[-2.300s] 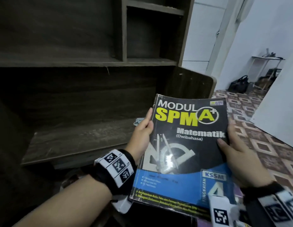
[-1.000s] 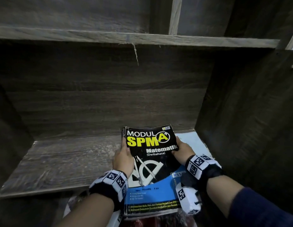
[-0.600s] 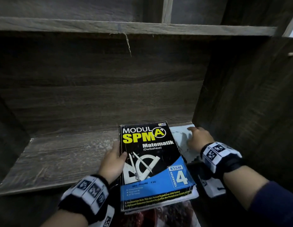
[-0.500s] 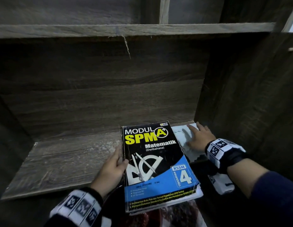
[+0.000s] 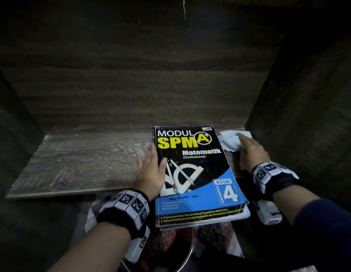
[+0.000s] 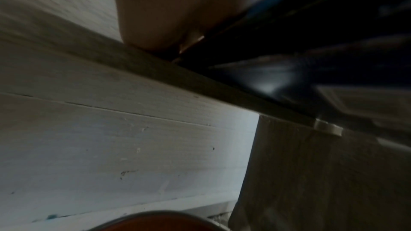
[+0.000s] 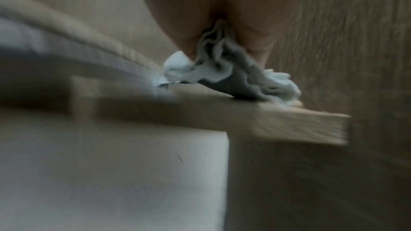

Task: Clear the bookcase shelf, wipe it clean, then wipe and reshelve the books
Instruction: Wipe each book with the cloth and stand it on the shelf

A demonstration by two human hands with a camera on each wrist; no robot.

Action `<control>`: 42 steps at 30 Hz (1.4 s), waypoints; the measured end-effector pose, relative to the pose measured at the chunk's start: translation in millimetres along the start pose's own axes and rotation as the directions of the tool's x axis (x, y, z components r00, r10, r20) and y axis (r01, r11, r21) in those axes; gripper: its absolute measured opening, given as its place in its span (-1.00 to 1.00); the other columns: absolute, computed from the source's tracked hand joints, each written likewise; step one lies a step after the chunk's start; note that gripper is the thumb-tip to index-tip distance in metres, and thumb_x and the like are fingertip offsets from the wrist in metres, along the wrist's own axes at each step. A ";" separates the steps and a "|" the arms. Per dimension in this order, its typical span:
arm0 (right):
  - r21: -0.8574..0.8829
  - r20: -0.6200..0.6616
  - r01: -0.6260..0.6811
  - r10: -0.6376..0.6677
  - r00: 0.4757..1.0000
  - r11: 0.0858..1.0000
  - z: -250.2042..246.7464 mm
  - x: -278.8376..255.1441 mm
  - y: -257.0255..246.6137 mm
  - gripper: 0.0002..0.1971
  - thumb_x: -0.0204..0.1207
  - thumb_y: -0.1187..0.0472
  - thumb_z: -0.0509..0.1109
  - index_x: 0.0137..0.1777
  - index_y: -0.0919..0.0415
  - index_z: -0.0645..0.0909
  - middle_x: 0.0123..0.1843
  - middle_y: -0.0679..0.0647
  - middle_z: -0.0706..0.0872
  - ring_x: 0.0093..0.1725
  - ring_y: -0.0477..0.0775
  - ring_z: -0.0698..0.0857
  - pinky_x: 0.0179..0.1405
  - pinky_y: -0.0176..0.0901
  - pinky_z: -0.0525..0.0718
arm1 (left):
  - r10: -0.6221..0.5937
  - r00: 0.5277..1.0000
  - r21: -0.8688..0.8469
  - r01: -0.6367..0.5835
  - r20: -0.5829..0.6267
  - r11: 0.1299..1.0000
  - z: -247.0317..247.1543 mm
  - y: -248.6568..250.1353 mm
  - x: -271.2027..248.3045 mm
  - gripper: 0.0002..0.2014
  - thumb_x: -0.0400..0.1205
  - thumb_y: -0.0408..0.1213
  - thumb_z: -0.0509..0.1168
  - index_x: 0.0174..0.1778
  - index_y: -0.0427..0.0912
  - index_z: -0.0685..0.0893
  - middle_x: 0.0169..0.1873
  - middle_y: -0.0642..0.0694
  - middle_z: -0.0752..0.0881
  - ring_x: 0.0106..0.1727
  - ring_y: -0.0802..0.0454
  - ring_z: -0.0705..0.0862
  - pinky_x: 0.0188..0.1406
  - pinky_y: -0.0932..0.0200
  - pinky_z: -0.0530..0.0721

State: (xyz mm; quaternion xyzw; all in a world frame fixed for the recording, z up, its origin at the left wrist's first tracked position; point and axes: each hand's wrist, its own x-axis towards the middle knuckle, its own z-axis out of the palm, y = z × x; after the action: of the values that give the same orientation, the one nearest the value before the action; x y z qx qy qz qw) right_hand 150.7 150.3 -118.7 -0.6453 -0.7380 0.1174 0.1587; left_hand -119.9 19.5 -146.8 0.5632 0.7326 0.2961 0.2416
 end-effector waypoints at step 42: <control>-0.334 0.591 0.575 -0.309 0.745 0.747 33.5 14.4 -112.0 -0.37 0.62 -0.34 -0.23 0.61 -0.33 -0.41 0.69 -0.03 -0.42 0.66 0.32 -0.37 0.62 0.31 -0.29 | 0.050 0.996 0.494 -0.005 -0.077 0.869 -8.5 -40.2 9.3 -0.34 0.52 0.29 -0.66 0.60 0.34 -0.37 0.67 0.14 -0.12 0.70 -0.13 -0.23 0.56 -0.46 -0.33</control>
State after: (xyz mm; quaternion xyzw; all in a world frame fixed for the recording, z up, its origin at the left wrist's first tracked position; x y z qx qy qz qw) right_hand 33.6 150.0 -106.1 -0.4082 -0.8928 0.0437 -0.1853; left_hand -155.5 19.4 -169.3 0.6031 0.7857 0.1271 0.0535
